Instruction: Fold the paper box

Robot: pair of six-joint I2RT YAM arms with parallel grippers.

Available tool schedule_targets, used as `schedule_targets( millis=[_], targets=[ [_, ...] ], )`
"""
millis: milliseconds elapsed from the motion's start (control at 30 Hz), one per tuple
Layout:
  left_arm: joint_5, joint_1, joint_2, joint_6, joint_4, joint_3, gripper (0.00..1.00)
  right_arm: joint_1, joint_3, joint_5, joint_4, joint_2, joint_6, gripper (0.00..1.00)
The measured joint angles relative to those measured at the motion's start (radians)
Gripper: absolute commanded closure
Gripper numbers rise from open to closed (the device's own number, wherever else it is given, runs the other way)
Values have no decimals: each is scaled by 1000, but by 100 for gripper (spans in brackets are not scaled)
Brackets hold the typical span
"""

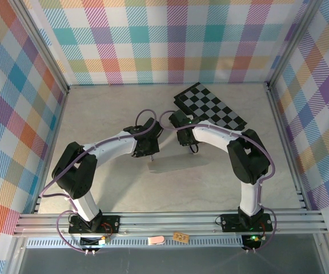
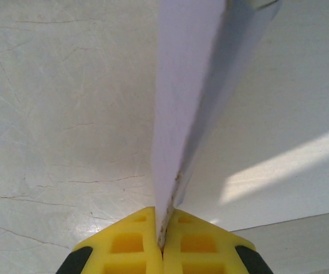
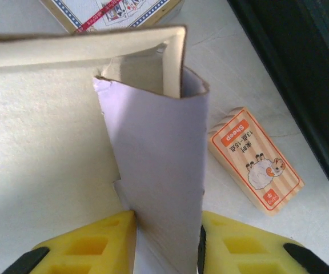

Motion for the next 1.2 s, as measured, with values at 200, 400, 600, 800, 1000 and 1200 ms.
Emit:
schedule_targets(
  millis=[200, 400, 600, 800, 1000, 1200],
  targets=[
    [-8, -9, 0, 0, 11, 0, 100, -16, 19, -19, -6, 24, 0, 69],
    [-6, -10, 0, 0, 7, 0, 100, -23, 16, -48, 10, 32, -2, 62],
    [-5, -10, 0, -1, 3, 0, 100, -55, 5, -121, 29, 26, -5, 59],
    [-5, -10, 0, -3, 1, 0, 100, -72, 3, -188, 38, 26, -9, 59],
    [-6, -10, 0, -3, -13, 0, 100, -76, 2, -218, 48, 26, -9, 60],
    [-8, -11, 0, -3, -12, 0, 100, -75, 4, -206, 49, 29, -27, 81]
  ],
)
